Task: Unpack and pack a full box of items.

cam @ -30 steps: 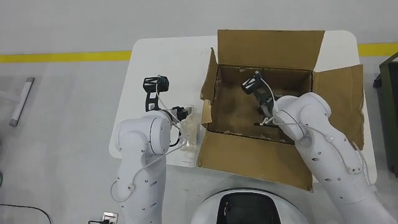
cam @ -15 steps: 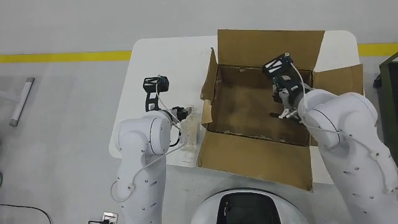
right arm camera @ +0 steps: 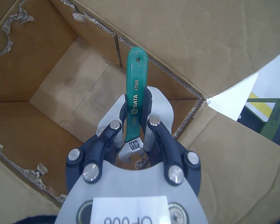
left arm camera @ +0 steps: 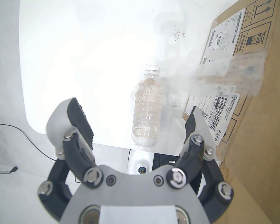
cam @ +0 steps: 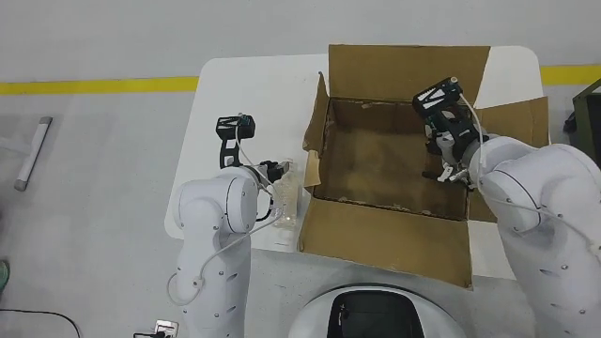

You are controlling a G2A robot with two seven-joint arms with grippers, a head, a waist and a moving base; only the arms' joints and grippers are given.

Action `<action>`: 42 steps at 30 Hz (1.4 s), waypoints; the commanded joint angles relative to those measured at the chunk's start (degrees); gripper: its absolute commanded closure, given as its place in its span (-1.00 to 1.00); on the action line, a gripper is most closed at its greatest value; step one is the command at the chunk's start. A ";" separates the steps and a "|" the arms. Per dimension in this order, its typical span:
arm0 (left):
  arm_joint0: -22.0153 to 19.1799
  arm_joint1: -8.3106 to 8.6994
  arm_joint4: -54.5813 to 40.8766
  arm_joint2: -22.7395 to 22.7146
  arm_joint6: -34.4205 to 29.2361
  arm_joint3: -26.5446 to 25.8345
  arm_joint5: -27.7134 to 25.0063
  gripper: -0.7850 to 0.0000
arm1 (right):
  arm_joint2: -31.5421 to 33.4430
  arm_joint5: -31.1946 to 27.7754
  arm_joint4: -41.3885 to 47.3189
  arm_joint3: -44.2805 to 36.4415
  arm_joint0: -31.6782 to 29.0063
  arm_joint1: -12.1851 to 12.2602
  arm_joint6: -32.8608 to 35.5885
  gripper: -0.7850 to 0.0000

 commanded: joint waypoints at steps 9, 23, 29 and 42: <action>0.00 0.00 0.00 0.00 0.00 0.00 0.00 -1.00 | 2.95 4.54 4.85 -1.46 -1.16 -0.05 -5.69 1.00; 0.00 0.00 0.00 0.00 0.00 0.00 0.00 -1.00 | 24.85 16.86 29.99 -10.37 0.06 0.50 -9.67 1.00; 0.00 0.00 0.00 0.00 0.00 0.00 0.00 -1.00 | 34.85 17.33 35.60 -11.54 -1.35 1.42 -9.34 1.00; 0.00 0.00 0.00 0.00 0.00 0.00 0.00 -1.00 | 48.84 16.16 30.98 -12.52 -6.98 4.13 -5.09 1.00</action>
